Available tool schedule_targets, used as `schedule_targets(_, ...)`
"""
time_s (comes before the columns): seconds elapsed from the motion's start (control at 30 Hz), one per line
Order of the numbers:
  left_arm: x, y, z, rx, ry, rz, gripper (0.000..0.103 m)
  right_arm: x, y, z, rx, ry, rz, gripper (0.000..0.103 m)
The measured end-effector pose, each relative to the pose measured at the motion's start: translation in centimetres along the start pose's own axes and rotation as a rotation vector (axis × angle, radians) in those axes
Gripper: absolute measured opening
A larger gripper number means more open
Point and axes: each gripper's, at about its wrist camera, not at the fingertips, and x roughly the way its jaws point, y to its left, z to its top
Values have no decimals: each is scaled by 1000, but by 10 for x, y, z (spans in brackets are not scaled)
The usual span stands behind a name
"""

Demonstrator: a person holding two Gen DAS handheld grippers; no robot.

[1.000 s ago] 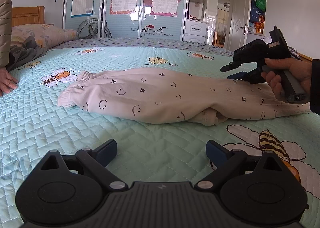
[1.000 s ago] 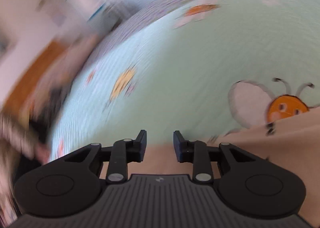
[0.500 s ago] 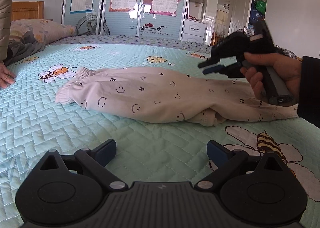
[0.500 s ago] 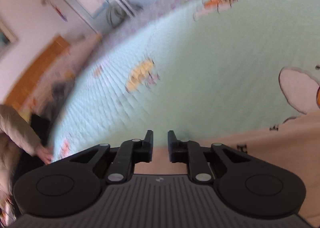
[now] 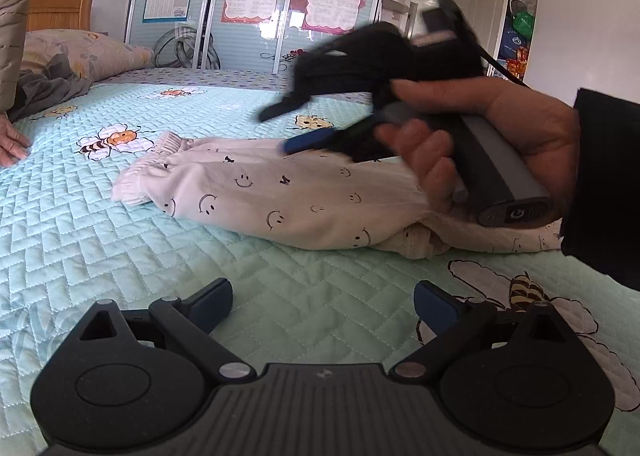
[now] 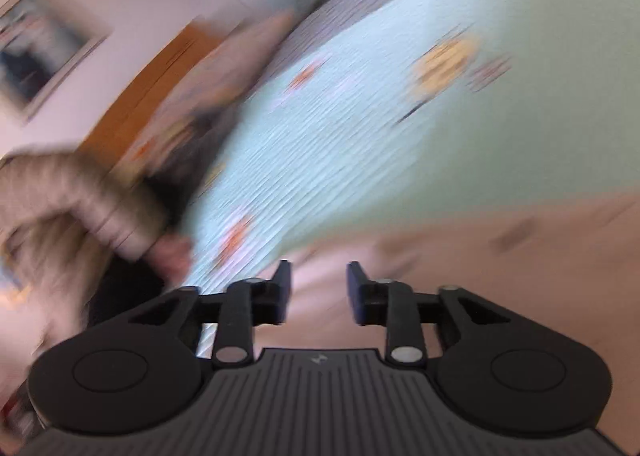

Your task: Fold clothes

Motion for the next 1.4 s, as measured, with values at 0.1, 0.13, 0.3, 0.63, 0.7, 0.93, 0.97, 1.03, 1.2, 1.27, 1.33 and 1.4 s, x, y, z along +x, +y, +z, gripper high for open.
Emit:
schedule_targets(0.1,-2,2,0,-14,-9,-5,98,44,20,-6,-12,116,42,40)
schedule_targets(0.13,-3,4,0,-22,-13,-8,98,57,20,0,-24,122,1,38)
schedule_targets(0.3,-3,12,1,-68,-18,-41,99,52,25,19,-33,-7,-118,28)
schedule_targets(0.63,-9,43,7,-221,-50,-64,100,55,57,-11,-190,75,-123,28)
schedule_targets(0.7,-8,58,9,-301,-49,-45,100,21,67,-25,-273,37,-113,38)
schedule_targets(0.93,-16,70,7,-352,-94,15,100,-116,33,-110,-328,-164,-363,57)
schedule_targets(0.97,-18,68,7,-334,-113,28,100,-134,22,-122,-284,-191,-394,57)
schedule_targets(1.03,-22,62,7,-294,-150,52,100,-163,-2,-146,-154,-257,-386,57)
schedule_targets(1.2,-23,46,7,-204,-159,107,100,-177,-32,-175,44,-321,-286,57)
schedule_targets(1.27,-19,49,6,-220,-140,116,100,-167,-35,-170,102,-319,-204,57)
schedule_targets(1.33,-18,54,5,-247,-129,119,100,-157,-34,-166,105,-314,-169,56)
schedule_targets(1.4,-19,56,3,-263,-133,112,100,-148,-28,-162,52,-306,-180,56)
